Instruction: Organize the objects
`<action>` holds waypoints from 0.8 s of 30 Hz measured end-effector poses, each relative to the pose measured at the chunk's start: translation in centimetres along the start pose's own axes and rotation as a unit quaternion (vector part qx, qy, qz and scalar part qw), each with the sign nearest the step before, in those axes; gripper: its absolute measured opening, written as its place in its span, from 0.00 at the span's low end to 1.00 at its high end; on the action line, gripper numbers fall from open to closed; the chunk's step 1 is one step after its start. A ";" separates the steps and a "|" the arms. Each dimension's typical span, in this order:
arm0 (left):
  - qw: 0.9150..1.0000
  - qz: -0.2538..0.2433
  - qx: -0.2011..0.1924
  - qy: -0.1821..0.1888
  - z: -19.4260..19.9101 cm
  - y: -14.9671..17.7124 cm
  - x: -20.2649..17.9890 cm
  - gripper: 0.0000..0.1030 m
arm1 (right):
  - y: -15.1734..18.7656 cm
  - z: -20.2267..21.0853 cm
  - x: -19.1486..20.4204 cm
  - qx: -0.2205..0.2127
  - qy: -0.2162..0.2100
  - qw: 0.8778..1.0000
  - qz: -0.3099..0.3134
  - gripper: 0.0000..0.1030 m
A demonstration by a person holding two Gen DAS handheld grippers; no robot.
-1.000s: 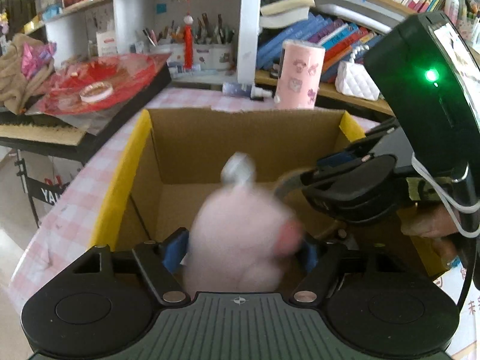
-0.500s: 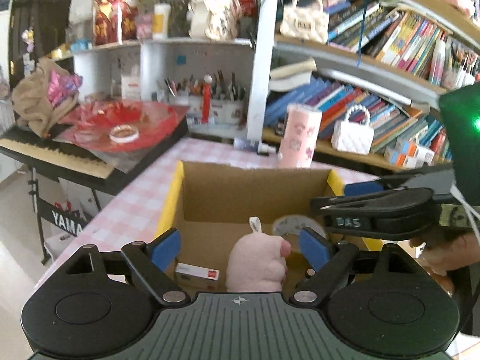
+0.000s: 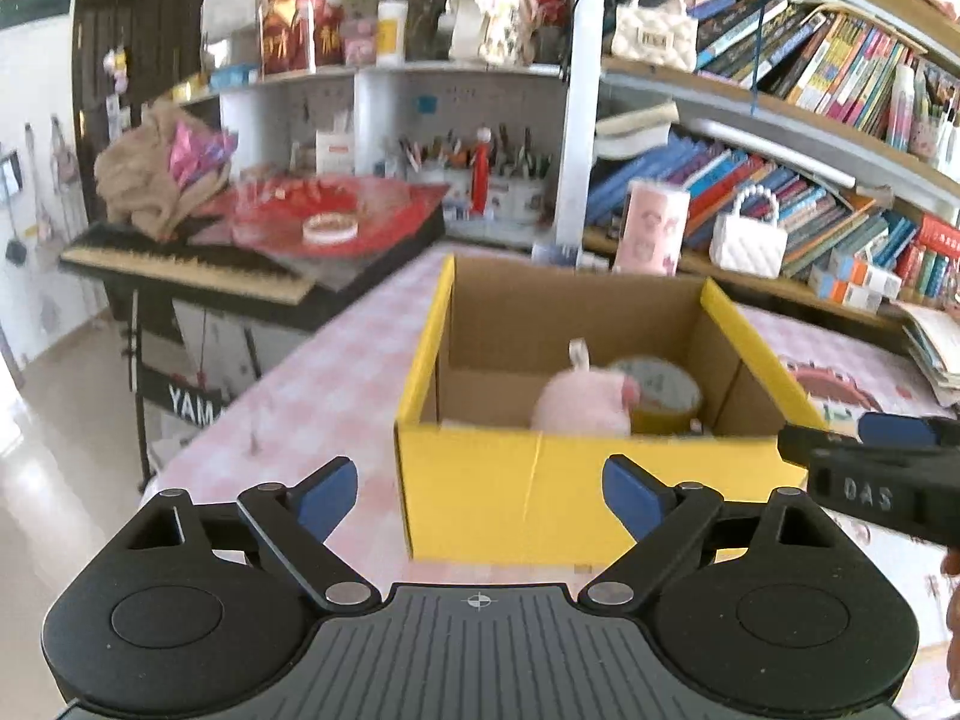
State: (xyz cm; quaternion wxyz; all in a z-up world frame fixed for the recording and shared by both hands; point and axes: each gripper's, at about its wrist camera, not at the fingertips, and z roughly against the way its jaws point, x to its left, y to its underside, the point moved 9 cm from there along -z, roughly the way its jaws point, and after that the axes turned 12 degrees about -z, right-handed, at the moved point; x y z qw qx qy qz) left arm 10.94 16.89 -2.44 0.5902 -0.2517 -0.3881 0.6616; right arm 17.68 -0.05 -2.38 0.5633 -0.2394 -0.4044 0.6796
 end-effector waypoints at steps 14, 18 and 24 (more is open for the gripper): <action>0.998 -0.031 0.037 0.051 4.2 5.6 -1.6 0.89 | 6.4 6.0 1.0 0.019 0.024 0.999 0.016 0.65; 0.997 -0.036 0.038 0.058 5.1 6.4 -1.8 0.90 | 7.8 7.0 1.0 0.030 0.032 0.999 0.013 0.70; 0.994 -0.054 0.054 0.073 5.9 8.0 -3.0 0.91 | 9.7 8.5 0.1 0.038 0.051 0.998 0.009 0.75</action>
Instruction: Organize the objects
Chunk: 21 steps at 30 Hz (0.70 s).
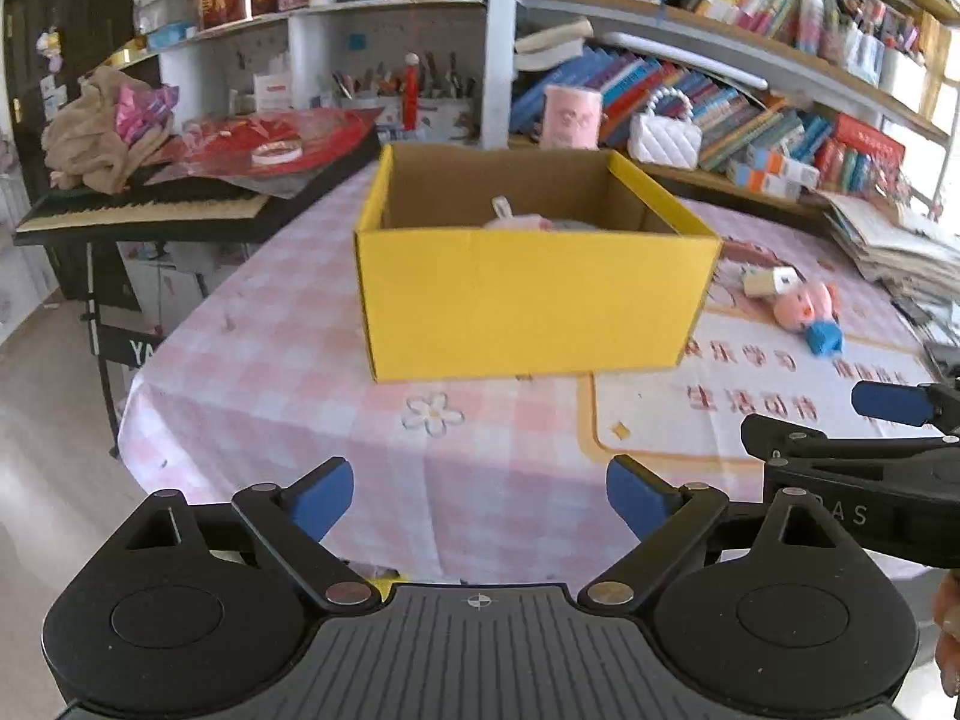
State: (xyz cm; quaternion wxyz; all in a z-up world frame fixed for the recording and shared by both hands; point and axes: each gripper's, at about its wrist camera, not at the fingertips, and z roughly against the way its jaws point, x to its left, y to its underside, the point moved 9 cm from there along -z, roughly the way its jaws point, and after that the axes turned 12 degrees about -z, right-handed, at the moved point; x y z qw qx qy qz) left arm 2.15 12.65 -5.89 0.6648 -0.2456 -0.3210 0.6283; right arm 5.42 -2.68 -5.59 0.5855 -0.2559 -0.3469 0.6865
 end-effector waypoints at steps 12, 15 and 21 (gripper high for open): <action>0.998 -0.045 0.006 0.039 0.2 0.4 -3.4 0.91 | 2.5 1.8 -3.7 0.010 0.039 0.998 -0.039 0.76; 0.998 -0.050 0.005 0.047 0.1 0.1 -4.1 0.91 | 2.7 2.0 -4.6 0.009 0.049 0.998 -0.048 0.76; 0.996 -0.063 0.003 0.066 -0.6 -0.7 -6.2 0.91 | 2.7 2.3 -6.8 0.007 0.069 0.996 -0.062 0.76</action>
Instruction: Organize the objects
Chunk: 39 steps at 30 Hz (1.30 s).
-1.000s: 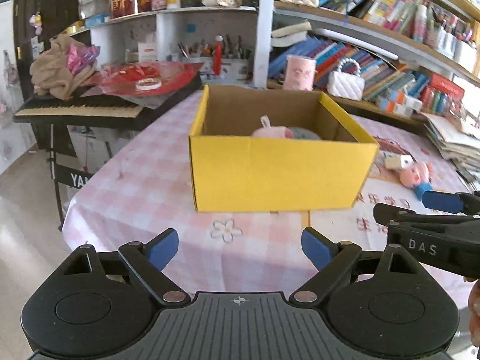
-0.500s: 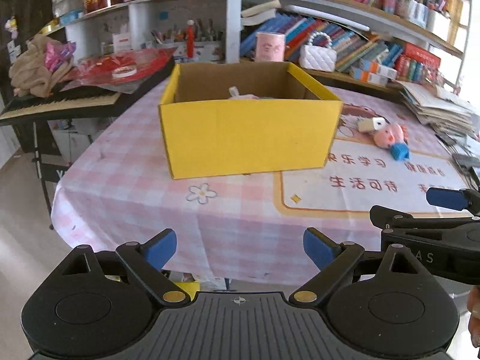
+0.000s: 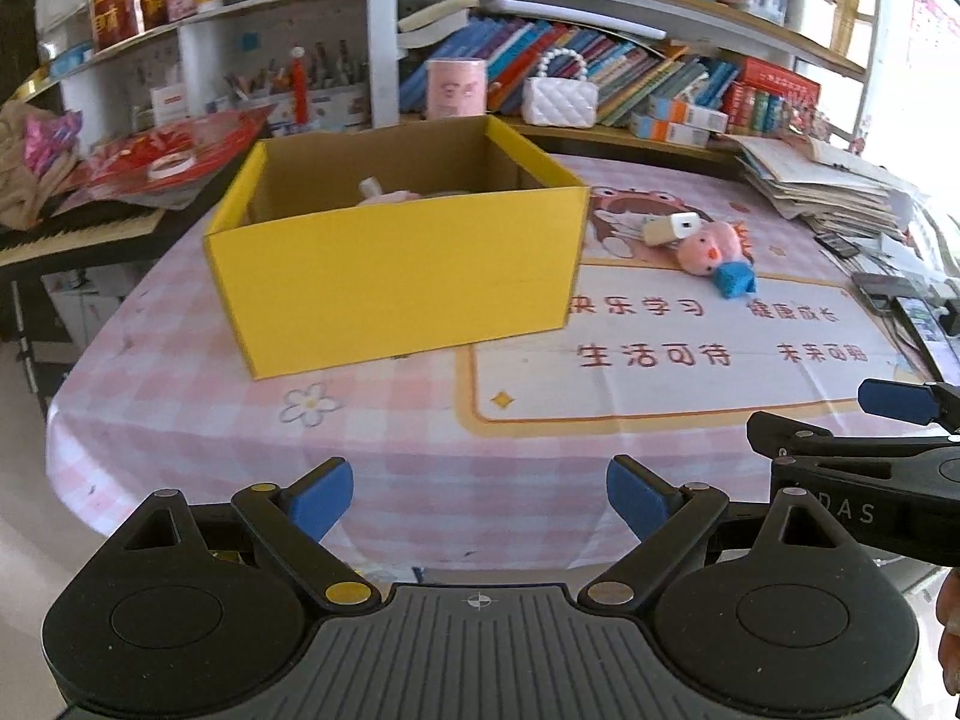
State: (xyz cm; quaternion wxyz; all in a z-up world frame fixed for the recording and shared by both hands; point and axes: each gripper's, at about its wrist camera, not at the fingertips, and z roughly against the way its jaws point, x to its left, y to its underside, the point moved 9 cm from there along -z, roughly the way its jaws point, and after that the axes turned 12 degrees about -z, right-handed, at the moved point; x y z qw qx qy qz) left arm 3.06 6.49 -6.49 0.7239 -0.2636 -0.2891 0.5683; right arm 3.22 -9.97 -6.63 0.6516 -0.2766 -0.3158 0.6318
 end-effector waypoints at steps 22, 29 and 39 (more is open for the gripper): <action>0.999 -0.025 0.009 0.046 -7.5 -7.1 -8.7 0.91 | -5.0 -5.7 -10.5 0.014 0.048 0.998 -0.033 0.76; 0.999 -0.019 0.025 0.041 -10.3 -9.1 -10.6 0.91 | -7.1 -9.0 -12.3 0.027 0.032 0.999 -0.020 0.69; 0.999 -0.012 0.043 0.013 -12.5 -11.1 -11.7 0.91 | -10.7 -15.0 -13.2 0.038 -0.021 0.999 -0.004 0.55</action>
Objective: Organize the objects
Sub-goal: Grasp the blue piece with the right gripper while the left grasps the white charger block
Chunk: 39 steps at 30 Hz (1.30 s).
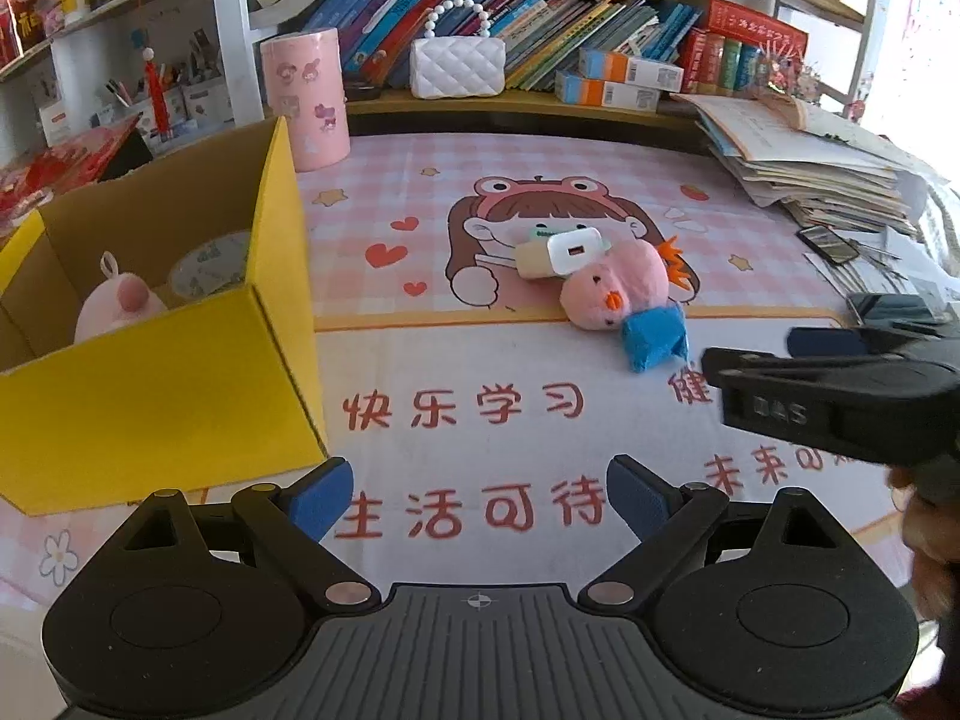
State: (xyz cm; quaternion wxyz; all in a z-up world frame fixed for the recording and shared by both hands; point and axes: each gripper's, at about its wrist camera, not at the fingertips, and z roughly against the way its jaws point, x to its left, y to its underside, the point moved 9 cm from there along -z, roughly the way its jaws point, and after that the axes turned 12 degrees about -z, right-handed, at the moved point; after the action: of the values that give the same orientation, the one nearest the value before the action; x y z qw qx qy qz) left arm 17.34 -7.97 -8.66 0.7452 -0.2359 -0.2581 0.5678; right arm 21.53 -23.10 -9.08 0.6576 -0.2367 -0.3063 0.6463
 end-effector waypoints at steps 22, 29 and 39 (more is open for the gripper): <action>0.999 -0.002 0.016 -0.037 -1.6 -2.2 -0.9 0.91 | -1.9 -7.8 0.8 0.037 -0.070 0.997 0.024 0.38; 1.000 0.015 0.003 -0.016 -3.4 -4.4 -2.0 0.91 | -3.3 -4.2 -3.6 0.003 -0.053 0.998 -0.021 0.38; 0.996 0.084 -0.033 0.000 -9.0 -10.7 -1.9 0.84 | -3.2 -0.9 -7.2 -0.018 -0.038 0.999 0.005 0.38</action>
State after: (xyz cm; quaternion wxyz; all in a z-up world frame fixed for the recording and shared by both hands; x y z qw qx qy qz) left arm 30.53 -12.92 -8.80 0.6870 -0.2812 -0.2560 0.6192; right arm 24.58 -30.38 -8.13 0.6379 -0.2253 -0.3411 0.6527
